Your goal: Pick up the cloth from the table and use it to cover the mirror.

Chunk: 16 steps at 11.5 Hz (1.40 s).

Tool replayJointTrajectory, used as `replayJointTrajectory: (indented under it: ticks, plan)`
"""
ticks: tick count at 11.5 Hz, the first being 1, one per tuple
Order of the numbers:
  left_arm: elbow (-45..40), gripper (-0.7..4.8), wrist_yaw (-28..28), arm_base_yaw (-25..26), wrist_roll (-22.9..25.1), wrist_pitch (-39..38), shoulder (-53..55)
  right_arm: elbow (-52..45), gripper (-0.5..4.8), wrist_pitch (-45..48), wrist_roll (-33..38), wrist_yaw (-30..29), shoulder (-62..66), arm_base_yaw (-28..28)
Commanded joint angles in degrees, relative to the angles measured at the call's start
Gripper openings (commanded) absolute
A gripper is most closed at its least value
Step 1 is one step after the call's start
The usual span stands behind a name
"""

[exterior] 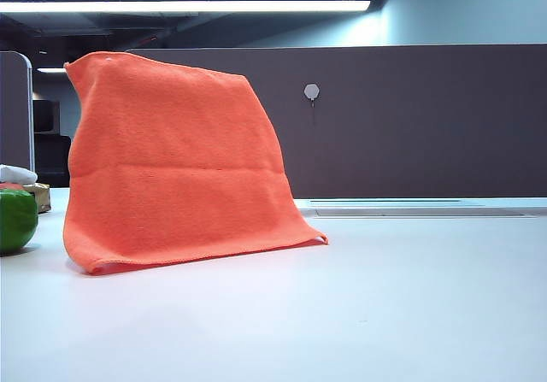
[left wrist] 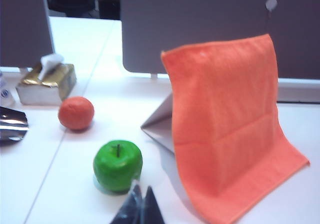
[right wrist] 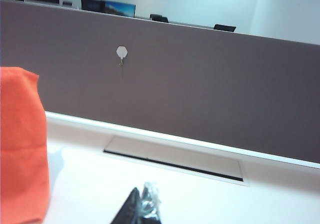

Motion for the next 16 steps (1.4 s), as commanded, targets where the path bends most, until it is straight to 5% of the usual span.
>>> replayJointTrajectory:
  ticks: [1, 7, 9, 11, 16]
  plan:
    - [-2.82, -0.07, 0.39, -0.02, -1.55, 1.86, 0.02, -7.08, -0.06, 5.29, 1.68, 0.37, -7.96, -0.02]
    - [-8.81, -0.07, 0.7, -0.02, -4.11, 7.65, 0.02, -13.38, -0.06, 6.43, 1.66, 0.33, -7.85, 0.0]
    - [-12.0, -0.07, 0.9, -0.02, -8.85, 11.93, 0.02, -16.15, -0.06, 11.43, 1.68, 0.13, -7.85, 0.0]
    - [-18.71, -0.07, 0.92, -0.02, -7.3, 22.08, 0.02, -19.04, -0.06, 15.5, 1.7, -0.04, -7.85, 0.0]
    - [-25.07, -0.07, 0.7, -0.09, -3.61, 27.8, 0.0, -20.33, -0.05, 15.45, 3.37, 0.35, -7.85, -0.22]
